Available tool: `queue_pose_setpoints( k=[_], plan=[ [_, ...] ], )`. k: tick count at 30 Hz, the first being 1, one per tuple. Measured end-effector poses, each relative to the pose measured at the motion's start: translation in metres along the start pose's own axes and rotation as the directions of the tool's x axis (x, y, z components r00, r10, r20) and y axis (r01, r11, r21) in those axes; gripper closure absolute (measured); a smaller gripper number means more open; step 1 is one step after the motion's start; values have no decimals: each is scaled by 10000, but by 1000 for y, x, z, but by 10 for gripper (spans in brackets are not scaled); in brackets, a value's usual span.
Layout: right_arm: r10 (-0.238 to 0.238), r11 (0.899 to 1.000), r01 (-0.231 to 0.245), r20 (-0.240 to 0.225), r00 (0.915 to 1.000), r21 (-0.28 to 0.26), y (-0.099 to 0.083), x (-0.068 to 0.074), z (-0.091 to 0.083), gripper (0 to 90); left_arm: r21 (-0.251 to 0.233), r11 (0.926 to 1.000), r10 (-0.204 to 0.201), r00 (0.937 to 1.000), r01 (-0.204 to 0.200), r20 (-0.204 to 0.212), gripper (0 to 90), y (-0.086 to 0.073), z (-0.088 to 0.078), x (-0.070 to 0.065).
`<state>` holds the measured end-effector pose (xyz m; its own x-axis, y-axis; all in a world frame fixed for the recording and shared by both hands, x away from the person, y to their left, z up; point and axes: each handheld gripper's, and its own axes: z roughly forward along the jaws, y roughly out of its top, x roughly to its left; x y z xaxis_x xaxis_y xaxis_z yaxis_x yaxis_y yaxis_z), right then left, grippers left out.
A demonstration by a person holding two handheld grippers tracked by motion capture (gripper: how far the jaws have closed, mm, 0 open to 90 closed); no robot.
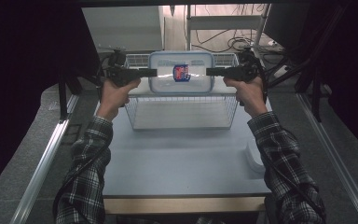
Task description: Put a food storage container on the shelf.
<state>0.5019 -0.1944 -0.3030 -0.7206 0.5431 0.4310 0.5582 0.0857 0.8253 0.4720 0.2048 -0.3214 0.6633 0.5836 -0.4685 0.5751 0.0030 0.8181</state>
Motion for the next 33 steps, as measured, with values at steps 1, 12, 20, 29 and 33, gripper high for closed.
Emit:
queue_pose_setpoints(
  k=[1, 12, 20, 29, 33],
  plan=[
    [38, 10000, -38, -12, 10000, 4, 0, -1, 0, 520, -59, 10000, 53, 10000, -53, -5, 520, -1, 0, 0],
    [-179, 9993, 160, 534, 9984, 351, 5, 4, 5, 479, -400, 9987, 299, 9995, -304, -136, 498, -6, 3, 1],
    [-96, 9984, 54, 745, 9972, 562, 7, 1, 8, 445, -20, 9993, 363, 9956, -366, -863, 511, -11, 12, 2],
    [298, 9983, -348, 1042, 9941, 468, 9, -4, 11, 411, -5, 9997, 250, 9945, -252, -1014, 522, -10, 11, 1],
    [-335, 9970, 189, 2006, 9791, 746, 10, 4, 15, 445, -65, 9995, 304, 9910, -315, -1305, 500, -7, 11, -2]
  ],
)
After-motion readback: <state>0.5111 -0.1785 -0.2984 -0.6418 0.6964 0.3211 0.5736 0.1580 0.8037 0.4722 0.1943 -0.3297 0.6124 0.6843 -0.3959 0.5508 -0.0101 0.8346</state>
